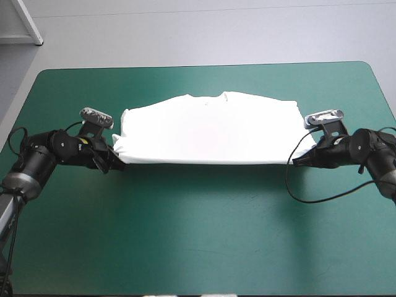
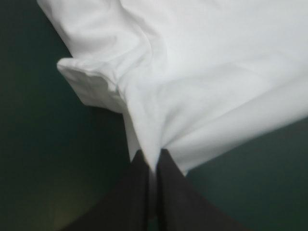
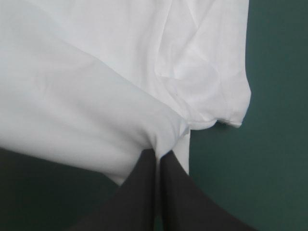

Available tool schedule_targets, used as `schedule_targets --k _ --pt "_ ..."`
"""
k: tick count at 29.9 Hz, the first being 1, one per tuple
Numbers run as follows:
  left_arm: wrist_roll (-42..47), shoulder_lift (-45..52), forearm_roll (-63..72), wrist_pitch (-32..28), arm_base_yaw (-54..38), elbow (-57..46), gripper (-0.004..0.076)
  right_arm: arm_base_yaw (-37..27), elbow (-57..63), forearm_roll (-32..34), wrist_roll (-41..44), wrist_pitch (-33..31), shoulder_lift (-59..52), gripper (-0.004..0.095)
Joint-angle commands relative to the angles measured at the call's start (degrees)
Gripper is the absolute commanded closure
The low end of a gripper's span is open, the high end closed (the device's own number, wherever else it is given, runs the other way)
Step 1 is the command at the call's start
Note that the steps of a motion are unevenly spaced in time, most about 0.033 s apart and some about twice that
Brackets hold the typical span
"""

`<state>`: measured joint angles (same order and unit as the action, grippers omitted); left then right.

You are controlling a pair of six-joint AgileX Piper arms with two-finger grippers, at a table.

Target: Fold the cloth

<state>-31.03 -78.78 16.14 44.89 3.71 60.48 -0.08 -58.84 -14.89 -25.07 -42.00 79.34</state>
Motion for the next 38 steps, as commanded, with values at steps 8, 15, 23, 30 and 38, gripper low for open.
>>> schedule_targets --k 8,15,23,30,38 --pt "1.9 8.8 0.0 5.4 0.1 -11.7 0.0705 -2.6 12.4 -1.6 3.0 -2.1 -13.2 0.0925" --pt "3.8 8.8 1.2 9.6 0.1 -16.0 0.0705 -2.6 19.7 -3.8 3.7 -2.0 -14.2 0.0925" --pt "4.7 8.8 2.5 7.7 0.1 -17.6 0.0705 -2.6 23.3 -4.6 3.7 -0.1 -14.2 0.0925" --pt "4.3 8.6 2.4 10.0 0.1 -17.6 0.0657 -2.6 23.4 -4.5 3.2 -1.1 -14.2 0.0602" --pt "7.8 10.2 -0.7 9.5 0.1 -15.2 0.0258 -2.7 18.2 -4.4 4.2 -2.6 -17.1 0.0369"
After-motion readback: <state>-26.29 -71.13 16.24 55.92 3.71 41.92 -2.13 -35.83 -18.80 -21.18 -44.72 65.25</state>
